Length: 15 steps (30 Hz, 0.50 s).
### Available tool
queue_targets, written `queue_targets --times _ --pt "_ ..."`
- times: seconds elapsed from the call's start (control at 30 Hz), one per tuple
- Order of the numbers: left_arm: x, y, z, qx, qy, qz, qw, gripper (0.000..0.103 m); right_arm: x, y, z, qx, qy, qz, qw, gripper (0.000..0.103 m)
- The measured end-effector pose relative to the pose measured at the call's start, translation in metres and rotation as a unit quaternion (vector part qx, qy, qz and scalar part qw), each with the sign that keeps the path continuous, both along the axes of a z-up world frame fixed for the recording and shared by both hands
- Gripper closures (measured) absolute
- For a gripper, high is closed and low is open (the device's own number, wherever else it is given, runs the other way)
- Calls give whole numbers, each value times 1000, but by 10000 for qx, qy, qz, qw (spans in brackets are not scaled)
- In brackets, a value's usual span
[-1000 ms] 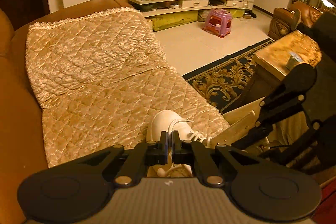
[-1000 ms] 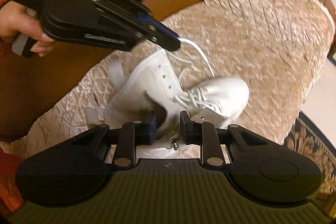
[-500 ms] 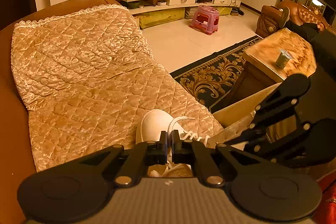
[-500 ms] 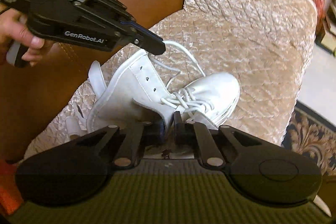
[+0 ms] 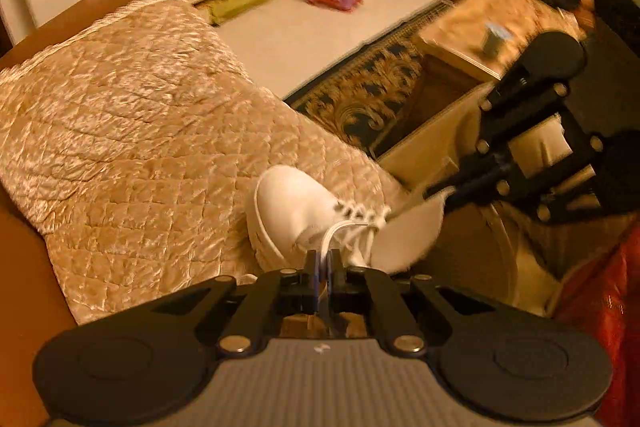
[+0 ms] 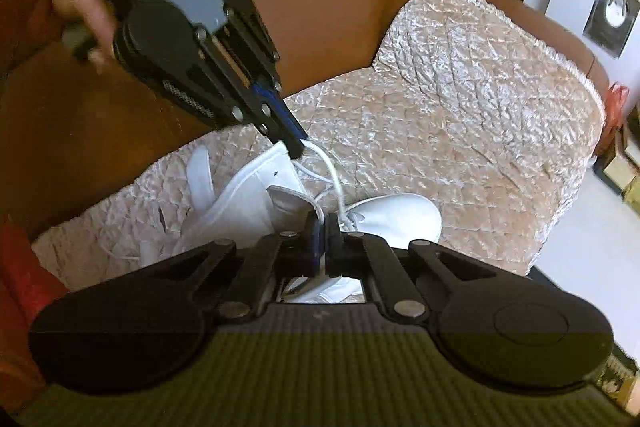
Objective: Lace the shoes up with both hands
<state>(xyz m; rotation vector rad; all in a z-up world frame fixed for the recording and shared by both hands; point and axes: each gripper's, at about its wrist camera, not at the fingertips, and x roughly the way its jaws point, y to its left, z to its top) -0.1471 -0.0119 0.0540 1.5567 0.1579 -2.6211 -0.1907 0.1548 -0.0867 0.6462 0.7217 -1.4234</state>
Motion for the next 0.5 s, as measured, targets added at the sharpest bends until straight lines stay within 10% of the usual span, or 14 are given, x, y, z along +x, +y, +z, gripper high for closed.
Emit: queue_targets --times 0.33,0.5 --pt "-44 -23 4 -74 -328 -590 9977 100 2 11 5 -222 -300 -162 9992 99" --pt "-52 -32 -19 713 -649 -774 9923 100 -8 13 5 -276 -463 -345 9979 99"
